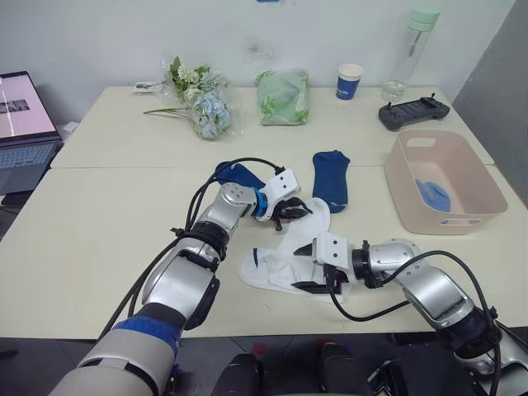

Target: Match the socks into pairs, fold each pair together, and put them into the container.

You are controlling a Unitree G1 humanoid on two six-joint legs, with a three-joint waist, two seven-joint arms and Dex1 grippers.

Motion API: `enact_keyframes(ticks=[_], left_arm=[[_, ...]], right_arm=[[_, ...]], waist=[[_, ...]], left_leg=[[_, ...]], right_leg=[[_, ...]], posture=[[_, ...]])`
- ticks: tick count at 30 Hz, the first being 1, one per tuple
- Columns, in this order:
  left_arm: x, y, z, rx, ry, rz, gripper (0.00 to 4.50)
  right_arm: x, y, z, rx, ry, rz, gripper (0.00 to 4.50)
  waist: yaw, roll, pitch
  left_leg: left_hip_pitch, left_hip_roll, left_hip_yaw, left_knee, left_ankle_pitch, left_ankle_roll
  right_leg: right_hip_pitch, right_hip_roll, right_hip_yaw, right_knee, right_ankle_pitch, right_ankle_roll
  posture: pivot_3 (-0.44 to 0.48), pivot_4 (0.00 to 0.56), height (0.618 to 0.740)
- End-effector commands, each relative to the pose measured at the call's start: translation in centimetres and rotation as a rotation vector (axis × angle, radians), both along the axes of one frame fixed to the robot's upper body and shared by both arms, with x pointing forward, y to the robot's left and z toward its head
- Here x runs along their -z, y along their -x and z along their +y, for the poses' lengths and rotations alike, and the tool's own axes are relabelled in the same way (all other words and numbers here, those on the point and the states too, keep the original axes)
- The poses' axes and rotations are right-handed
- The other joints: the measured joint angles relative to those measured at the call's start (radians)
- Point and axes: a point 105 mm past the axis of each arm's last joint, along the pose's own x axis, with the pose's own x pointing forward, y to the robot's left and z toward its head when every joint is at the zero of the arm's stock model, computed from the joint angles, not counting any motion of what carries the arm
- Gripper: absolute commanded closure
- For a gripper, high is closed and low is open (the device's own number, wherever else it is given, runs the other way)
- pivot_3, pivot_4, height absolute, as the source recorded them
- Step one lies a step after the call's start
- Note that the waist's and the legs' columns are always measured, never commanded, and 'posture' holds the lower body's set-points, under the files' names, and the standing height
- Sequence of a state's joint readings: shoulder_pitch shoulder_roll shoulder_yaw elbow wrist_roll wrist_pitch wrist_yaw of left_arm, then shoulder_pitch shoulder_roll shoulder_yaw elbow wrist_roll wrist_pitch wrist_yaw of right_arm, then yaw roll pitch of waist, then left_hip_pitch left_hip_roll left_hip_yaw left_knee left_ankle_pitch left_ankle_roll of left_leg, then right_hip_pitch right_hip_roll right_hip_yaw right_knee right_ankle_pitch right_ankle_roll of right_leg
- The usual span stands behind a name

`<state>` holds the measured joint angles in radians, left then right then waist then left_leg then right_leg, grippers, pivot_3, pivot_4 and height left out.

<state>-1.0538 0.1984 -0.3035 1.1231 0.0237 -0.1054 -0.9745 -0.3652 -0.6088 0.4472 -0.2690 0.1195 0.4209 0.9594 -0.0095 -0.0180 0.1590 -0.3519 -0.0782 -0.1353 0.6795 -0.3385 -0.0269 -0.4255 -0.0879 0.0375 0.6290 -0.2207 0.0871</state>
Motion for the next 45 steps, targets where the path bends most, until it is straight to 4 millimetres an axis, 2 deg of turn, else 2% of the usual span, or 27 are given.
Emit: enact_keyframes(ticks=[1,9,13,18,22,24,26,28,32,34,37,39,43,45], left_arm=[[-1.2,-0.3,-0.2,0.012,0.020,-0.033,4.46],[-1.9,-0.4,-0.2,0.016,0.048,-0.024,4.50],[-2.0,-0.5,0.0,0.012,0.054,-0.025,4.50],[-3.2,-0.6,0.2,0.008,0.108,-0.022,4.50],[-3.9,-0.8,1.0,-0.022,0.136,-0.023,4.50],[-4.9,-0.9,1.7,-0.053,0.191,-0.007,4.50],[-6.2,0.0,2.3,-0.050,0.271,0.011,4.50],[-7.1,1.9,2.7,-0.062,0.368,0.068,4.50],[-7.3,4.5,3.5,-0.122,0.394,0.101,4.50],[-6.9,6.1,4.6,-0.198,0.398,0.082,4.50],[-5.6,7.8,6.4,-0.359,0.424,0.123,4.50],[-4.9,8.7,6.9,-0.408,0.427,0.136,4.50],[-4.5,10.2,7.6,-0.494,0.459,0.150,4.50],[-3.4,11.4,8.2,-0.550,0.447,0.164,4.50]], right_arm=[[-0.3,0.0,0.2,-0.018,-0.004,-0.040,1.60],[-0.2,-0.3,-0.2,-0.007,-0.016,-0.025,4.44],[-0.6,-0.4,-0.4,-0.005,-0.020,-0.037,4.48],[-2.4,-0.1,-0.9,-0.007,-0.059,-0.030,4.48],[-3.3,-0.3,-1.5,-0.001,-0.055,-0.050,4.48],[-4.1,-0.4,-2.1,0.001,-0.049,-0.070,4.48],[-5.2,-0.8,-3.1,0.008,-0.031,-0.102,4.48],[-5.8,-1.3,-4.0,0.011,-0.002,-0.114,4.48],[-6.5,-1.9,-4.9,0.013,0.010,-0.104,4.48],[-7.2,-2.6,-5.4,0.005,0.015,-0.116,4.48],[-7.1,-1.9,-5.1,-0.079,0.013,0.010,4.48],[-7.4,-1.9,-4.6,-0.108,-0.009,0.025,4.48],[-6.6,-2.0,-4.2,-0.166,0.025,0.002,4.48],[-6.1,-1.9,-3.7,-0.200,0.008,0.011,4.48]], waist=[[0.000,0.000,0.000],[0.000,0.000,0.000],[0.000,0.000,0.000],[0.000,0.000,0.000],[0.000,0.000,0.000],[-0.001,0.000,0.000],[-0.008,0.000,0.000],[-0.018,0.000,0.000],[-0.021,0.000,0.000],[-0.023,0.000,0.000],[-0.023,0.001,0.000],[-0.019,0.001,0.000],[-0.010,0.000,0.000],[-0.006,0.000,0.000]], left_leg=[[0.000,0.000,0.000,0.000,0.000,0.000],[0.000,0.000,0.000,0.000,0.000,0.000],[0.000,0.000,0.000,0.000,0.000,0.000],[0.000,0.000,0.000,0.000,0.000,0.000],[0.000,0.000,0.000,0.000,0.000,0.000],[-0.001,0.000,0.000,0.000,0.000,0.000],[-0.001,0.000,0.000,0.000,0.000,0.000],[-0.001,0.001,-0.001,0.000,0.000,0.000],[-0.001,0.003,-0.001,0.000,0.000,0.000],[0.000,0.003,-0.001,0.001,0.000,0.000],[0.002,0.004,0.001,0.000,0.000,0.000],[0.003,0.005,0.000,0.000,0.000,0.000],[0.003,0.005,0.000,0.000,0.000,0.000],[0.003,0.004,0.000,0.000,0.000,0.000]], right_leg=[[0.000,0.000,0.000,0.000,0.000,0.000],[0.000,0.000,0.000,0.000,0.000,0.000],[0.000,0.000,0.000,0.001,0.000,0.000],[0.000,0.000,0.000,0.001,0.000,0.000],[0.000,0.000,0.000,0.001,0.000,0.000],[-0.001,0.000,0.000,0.001,0.000,0.000],[-0.001,0.000,0.000,0.001,0.000,0.000],[-0.001,0.000,0.000,0.001,0.000,0.000],[-0.001,0.000,0.001,0.002,0.000,0.000],[-0.001,0.000,0.001,0.003,0.000,0.000],[0.000,-0.001,0.004,0.003,0.000,0.000],[0.000,0.000,0.003,0.003,0.000,0.000],[0.001,-0.001,0.003,0.002,0.000,0.000],[0.001,-0.002,0.003,0.001,0.000,0.000]], posture=[[0.000,0.150,0.740],[0.000,0.150,0.740],[0.000,0.150,0.740],[0.000,0.150,0.740],[0.000,0.150,0.740],[0.000,0.150,0.740],[0.000,0.150,0.740],[0.000,0.150,0.740],[0.000,0.150,0.740],[0.000,0.150,0.740],[0.000,0.150,0.740],[0.000,0.150,0.740],[0.000,0.150,0.740],[0.000,0.150,0.740]])
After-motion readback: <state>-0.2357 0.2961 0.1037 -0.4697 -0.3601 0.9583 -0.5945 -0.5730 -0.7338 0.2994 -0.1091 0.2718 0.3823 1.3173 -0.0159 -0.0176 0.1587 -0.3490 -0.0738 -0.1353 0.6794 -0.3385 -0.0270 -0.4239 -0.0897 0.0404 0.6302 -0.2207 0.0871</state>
